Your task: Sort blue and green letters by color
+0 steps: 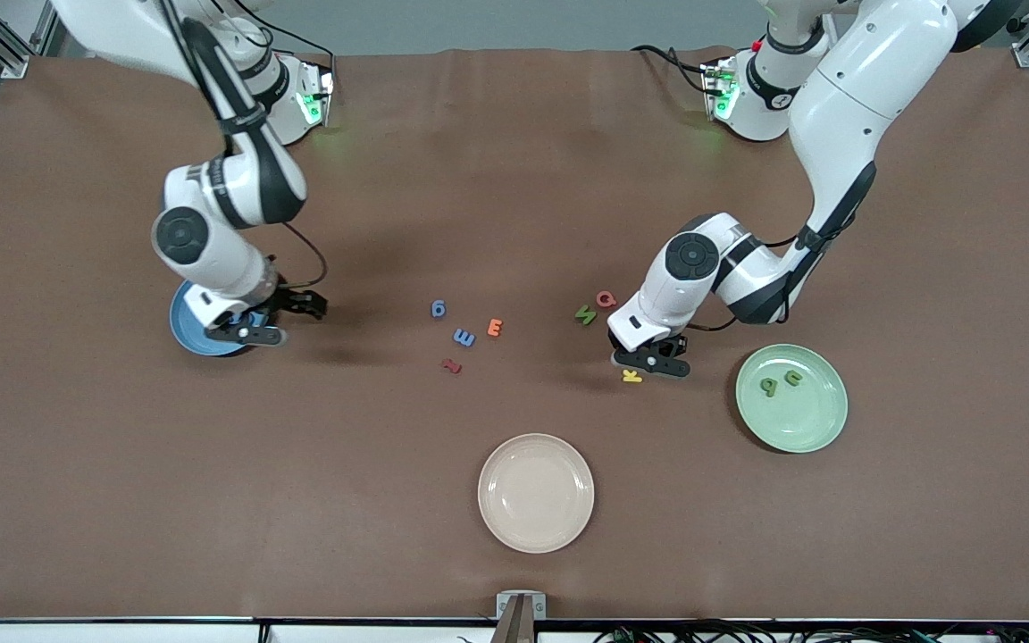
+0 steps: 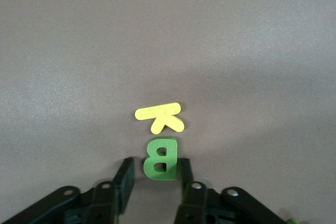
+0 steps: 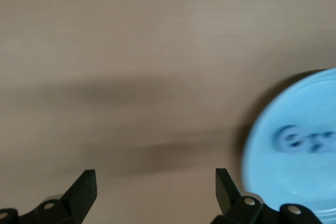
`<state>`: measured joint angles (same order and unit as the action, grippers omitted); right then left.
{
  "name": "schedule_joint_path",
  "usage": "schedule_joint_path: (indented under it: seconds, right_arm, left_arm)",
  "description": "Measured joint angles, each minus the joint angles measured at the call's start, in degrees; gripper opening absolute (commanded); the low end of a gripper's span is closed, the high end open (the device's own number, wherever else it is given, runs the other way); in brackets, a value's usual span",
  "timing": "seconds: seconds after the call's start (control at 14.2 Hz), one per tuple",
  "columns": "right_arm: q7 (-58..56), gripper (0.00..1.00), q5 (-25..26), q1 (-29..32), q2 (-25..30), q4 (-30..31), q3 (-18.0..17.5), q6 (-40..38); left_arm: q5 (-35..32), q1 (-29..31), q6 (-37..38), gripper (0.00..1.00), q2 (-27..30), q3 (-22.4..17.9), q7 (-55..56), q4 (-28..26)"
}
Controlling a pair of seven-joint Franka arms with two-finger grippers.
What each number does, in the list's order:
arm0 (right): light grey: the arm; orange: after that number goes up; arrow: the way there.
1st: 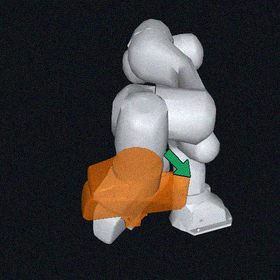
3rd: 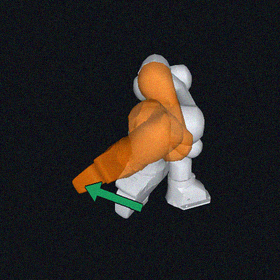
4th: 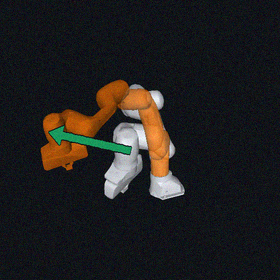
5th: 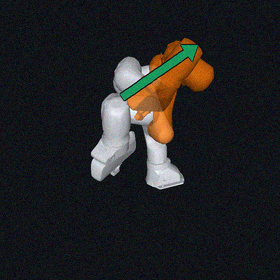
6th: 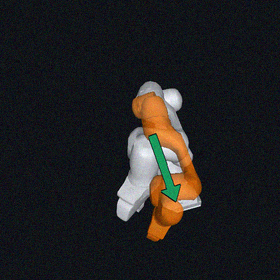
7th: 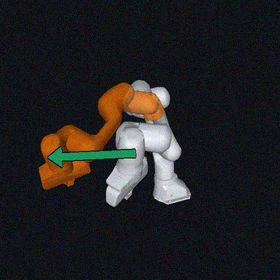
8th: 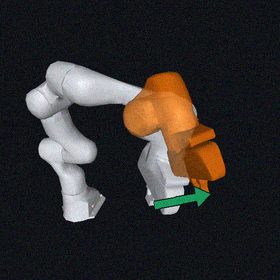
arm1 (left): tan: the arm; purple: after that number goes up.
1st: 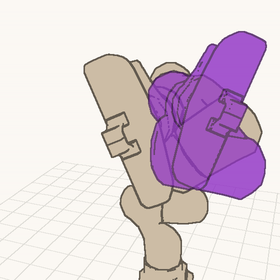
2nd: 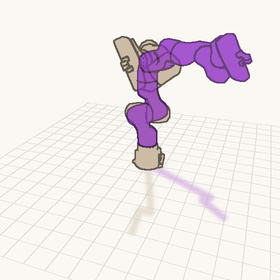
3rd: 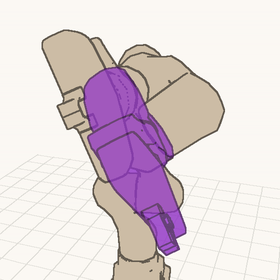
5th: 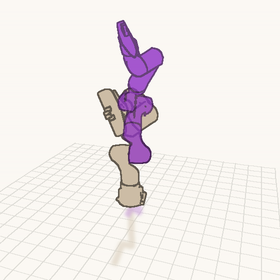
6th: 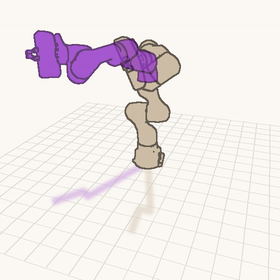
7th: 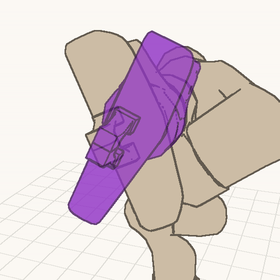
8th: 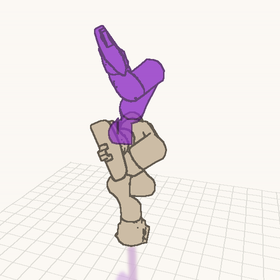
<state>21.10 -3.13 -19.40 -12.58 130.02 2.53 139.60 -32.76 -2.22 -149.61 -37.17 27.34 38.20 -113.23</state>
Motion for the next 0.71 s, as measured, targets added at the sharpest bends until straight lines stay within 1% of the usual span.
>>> schedule_joint_path:
  seconds: [0.07, 0.14, 0.28, 0.35, 0.42, 0.49, 0.57, 0.64, 0.71]
  right_arm:
    - [3.41, 1.0, -0.02, -2.52, -0.16, -1.08, -0.03, -0.1]
    - [6.68, 1.0, -0.03, -5.03, -0.57, -2.31, -0.06, -0.17]
    - [12.81, 0.98, -0.05, -9.57, -2.64, -5.67, -0.08, -0.19]
    - [15.48, 0.92, -0.05, -11.45, -4.27, -7.69, -0.09, -0.2]
    - [17.93, 0.82, -0.05, -13.22, -6.26, -9.89, -0.08, -0.19]
    - [19.93, 0.69, -0.05, -14.78, -8.48, -12.13, -0.07, -0.19]
    - [21.41, 0.64, -0.06, -16.05, -10.72, -14.17, -0.07, -0.12]
    - [22.5, 0.64, -0.06, -17.16, -13.12, -16.26, -0.05, 0.02]
    - [23.66, 0.64, -0.08, -18.08, -15.43, -18.22, -0.04, 0.16]
  left_arm:
    - [0.0, 0.01, 0.03, 0.06, 0.0, 0.01, 0.0, 0.07]
    - [0.0, 0.02, 0.03, 0.03, -0.01, 0.01, 0.0, 0.08]
    - [0.0, 0.05, 0.03, 0.0, -0.01, 0.03, 0.04, 0.08]
    - [0.0, 0.15, 0.03, 0.0, 0.02, 0.06, 0.09, 0.07]
    - [0.0, 0.58, 0.03, 0.0, 0.15, 0.09, 0.09, -0.02]
    - [-0.01, 1.66, 0.03, 0.0, 0.58, 0.28, 0.06, -0.39]
    - [-0.03, 3.78, 0.03, 0.0, 1.44, 1.19, -0.06, -1.17]
    - [-0.09, 7.38, 0.04, 0.0, 2.69, 3.31, -0.47, -2.39]
    - [-0.14, 12.31, 0.09, 0.0, 4.04, 6.5, -1.63, -3.8]
